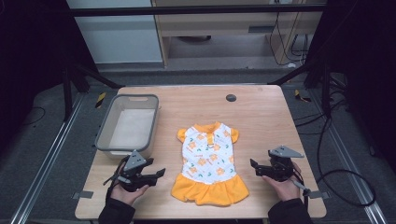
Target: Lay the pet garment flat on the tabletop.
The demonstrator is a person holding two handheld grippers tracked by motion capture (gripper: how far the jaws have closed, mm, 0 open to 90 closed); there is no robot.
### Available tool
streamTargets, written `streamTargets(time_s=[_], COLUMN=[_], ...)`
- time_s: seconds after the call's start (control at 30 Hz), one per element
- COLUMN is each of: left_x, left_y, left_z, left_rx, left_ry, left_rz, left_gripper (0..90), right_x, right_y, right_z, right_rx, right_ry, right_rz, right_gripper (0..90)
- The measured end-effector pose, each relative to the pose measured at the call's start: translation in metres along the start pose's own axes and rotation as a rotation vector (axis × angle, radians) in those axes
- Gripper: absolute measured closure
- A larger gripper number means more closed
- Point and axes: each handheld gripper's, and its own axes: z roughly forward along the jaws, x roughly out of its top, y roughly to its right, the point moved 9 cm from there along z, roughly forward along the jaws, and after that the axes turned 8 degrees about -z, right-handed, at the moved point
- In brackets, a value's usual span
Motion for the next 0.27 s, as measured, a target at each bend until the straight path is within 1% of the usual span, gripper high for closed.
streamTargets(time_s=[0.1, 0.17, 0.2, 0.27], left_x=[-0.005, -0.009, -0.012, -0.017], left_y=[-0.009, -0.015, -0.019, -0.026], left_z=[-0.006, -0.009, -0.011, -0.014], left_rx=[0.012, 0.019, 0.028, 0.048], left_ry=[0.002, -0.001, -0.007, -0.021], left_rz=[-0.023, -0.043, -0.047, -0.06], left_gripper=[31.1, 28.4, 27.9, 27.0], right_x=[-0.005, -0.008, -0.009, -0.011], right_y=[0.005, 0.009, 0.009, 0.014], right_z=[-0.004, -0.006, -0.008, -0.009], right_rx=[-0.004, -0.012, -0.011, -0.019], right_ry=[-0.006, -0.008, -0.007, -0.006], right_rz=[0.016, 0.012, 0.02, 0.014], right_gripper=[15.3, 15.0, 14.8, 14.4])
